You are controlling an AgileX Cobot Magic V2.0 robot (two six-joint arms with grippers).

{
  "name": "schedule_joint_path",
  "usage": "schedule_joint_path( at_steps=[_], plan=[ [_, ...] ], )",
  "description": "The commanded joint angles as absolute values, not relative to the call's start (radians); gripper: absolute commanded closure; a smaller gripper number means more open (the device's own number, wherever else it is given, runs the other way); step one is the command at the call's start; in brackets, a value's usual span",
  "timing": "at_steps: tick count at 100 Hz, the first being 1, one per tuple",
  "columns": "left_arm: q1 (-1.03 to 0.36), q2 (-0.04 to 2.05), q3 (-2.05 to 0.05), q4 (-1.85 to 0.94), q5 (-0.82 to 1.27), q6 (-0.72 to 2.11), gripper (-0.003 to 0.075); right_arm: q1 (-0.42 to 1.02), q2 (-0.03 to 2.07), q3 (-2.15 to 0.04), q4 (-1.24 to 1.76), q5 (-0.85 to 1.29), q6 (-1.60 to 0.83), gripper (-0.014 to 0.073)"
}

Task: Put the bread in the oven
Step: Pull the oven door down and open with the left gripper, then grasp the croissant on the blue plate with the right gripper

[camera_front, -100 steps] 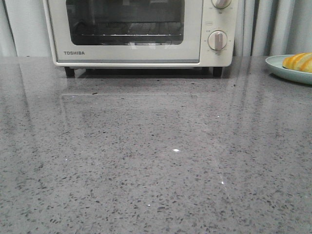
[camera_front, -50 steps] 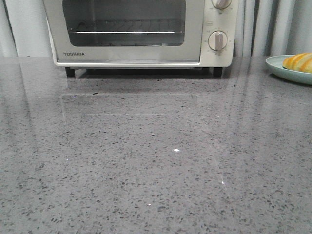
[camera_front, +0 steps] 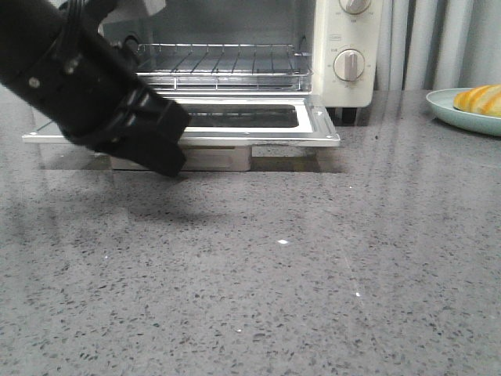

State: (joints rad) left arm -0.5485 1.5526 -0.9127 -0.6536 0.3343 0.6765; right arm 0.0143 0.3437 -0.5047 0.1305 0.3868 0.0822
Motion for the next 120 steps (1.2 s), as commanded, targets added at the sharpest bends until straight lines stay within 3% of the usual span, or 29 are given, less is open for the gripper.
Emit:
schedule_joint_path(
  at_steps=[1, 16, 31, 38, 53, 58, 81, 120],
  plan=[
    [-0.559, 1.512, -0.914, -0.673, 0.261, 0.666, 0.0742, 0.017, 0.37, -0.539, 0.131, 0.298, 0.073, 0.0661],
    [-0.557, 1.49, -0.907, -0.675, 0.258, 0.666, 0.0742, 0.017, 0.439, -0.616, 0.131, 0.336, 0.073, 0.0661],
    [-0.559, 1.385, -0.907, -0.7, 0.252, 0.666, 0.0742, 0.017, 0.643, -0.795, 0.131, 0.468, 0.073, 0.0629],
    [-0.559, 1.315, -0.907, -0.7, 0.254, 0.666, 0.0742, 0.017, 0.756, -0.89, 0.121, 0.528, 0.073, 0.0537],
    [-0.559, 1.151, -0.907, -0.7, 0.268, 0.666, 0.0742, -0.004, 0.969, -1.065, 0.073, 0.585, 0.073, 0.0211],
    [-0.559, 1.102, -0.907, -0.7, 0.278, 0.666, 0.0742, -0.03, 1.031, -1.107, 0.06, 0.577, 0.073, 0.0166],
    [-0.559, 0.928, -0.89, -0.7, 0.336, 0.666, 0.0742, -0.183, 1.277, -1.2, 0.062, 0.46, 0.073, 0.0204],
    [-0.559, 0.827, -0.874, -0.7, 0.346, 0.666, 0.0742, -0.166, 1.575, -1.253, 0.031, 0.328, 0.0, 0.0204]
  ],
)
